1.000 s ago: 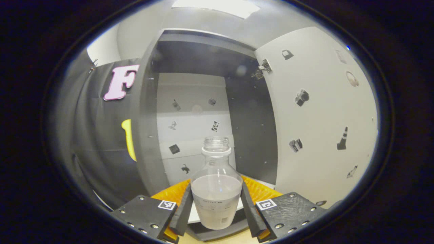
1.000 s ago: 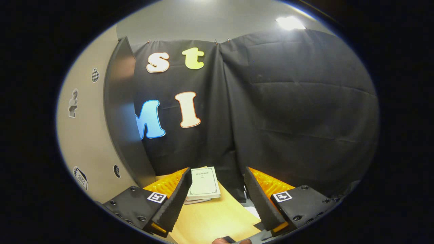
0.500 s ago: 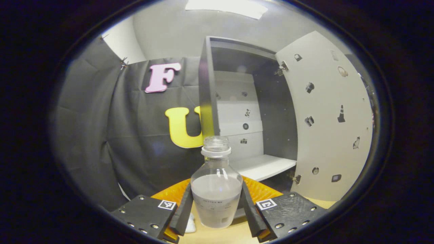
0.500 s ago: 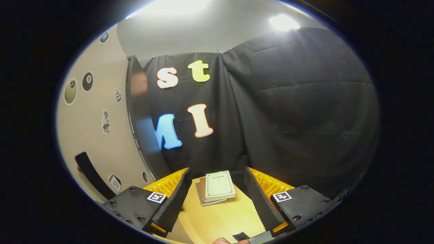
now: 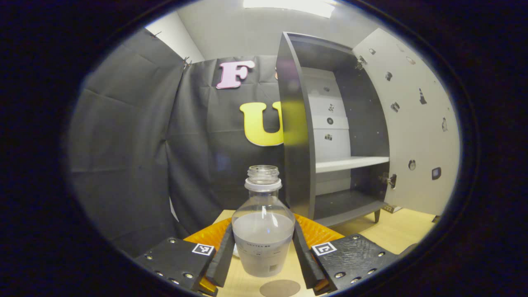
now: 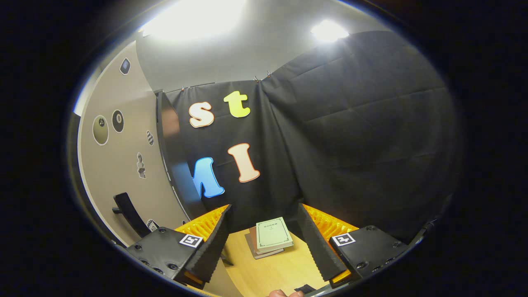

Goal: Open the cabinet door with the right hand, grasp the bottle in the cabinet with the left hand and place it on the coaster, then close the cabinet door with the right hand.

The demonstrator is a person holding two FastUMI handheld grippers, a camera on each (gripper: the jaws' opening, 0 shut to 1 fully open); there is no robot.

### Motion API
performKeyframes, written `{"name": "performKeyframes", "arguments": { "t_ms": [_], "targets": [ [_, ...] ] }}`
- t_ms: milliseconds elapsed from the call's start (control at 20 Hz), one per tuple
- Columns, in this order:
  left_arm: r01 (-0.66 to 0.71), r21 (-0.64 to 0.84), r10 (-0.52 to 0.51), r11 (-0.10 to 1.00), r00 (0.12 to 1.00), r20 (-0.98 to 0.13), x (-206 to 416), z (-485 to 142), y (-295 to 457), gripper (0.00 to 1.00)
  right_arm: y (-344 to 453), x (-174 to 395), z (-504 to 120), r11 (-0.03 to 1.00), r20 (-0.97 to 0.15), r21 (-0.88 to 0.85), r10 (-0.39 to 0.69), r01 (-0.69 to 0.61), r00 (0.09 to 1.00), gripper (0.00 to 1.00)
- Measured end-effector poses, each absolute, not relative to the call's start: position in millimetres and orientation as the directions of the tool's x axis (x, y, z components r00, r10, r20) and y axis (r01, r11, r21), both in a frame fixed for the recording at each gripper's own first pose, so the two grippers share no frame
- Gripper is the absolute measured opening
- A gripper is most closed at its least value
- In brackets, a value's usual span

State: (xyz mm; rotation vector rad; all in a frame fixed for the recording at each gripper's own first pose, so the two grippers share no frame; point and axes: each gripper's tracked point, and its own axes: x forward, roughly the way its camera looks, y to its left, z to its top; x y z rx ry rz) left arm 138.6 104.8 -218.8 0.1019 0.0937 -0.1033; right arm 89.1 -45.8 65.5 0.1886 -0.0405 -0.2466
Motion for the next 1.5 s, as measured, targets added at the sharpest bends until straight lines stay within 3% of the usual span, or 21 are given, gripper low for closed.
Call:
{"name": "performKeyframes", "arguments": {
  "t_ms": [400,750,1000,1500],
  "targets": [
    [0.088,0.037,-0.082,0.995,0.984,-0.159,128.8,-311.1,98.8,0.71,-54.4,81.9,66.8,0.937,0.068,0.109,-0.340,0.332,0.938,0.98],
    [0.102,0.024,-0.095,0.995,0.974,-0.205,116.9,-363.4,91.5,0.71,-65.6,65.8,59.3,0.920,0.019,0.084,-0.386,0.383,0.922,0.97],
    [0.130,0.069,-0.111,0.989,0.968,-0.224,113.1,-378.1,85.5,0.71,-63.7,66.1,50.7,0.910,-0.008,0.154,-0.388,0.385,0.922,0.98],
    [0.133,0.082,-0.105,0.988,0.952,-0.287,114.9,-372.8,84.2,0.72,-56.3,67.0,13.0,0.918,-0.090,0.111,-0.372,0.380,0.924,0.98]
  ]
}}
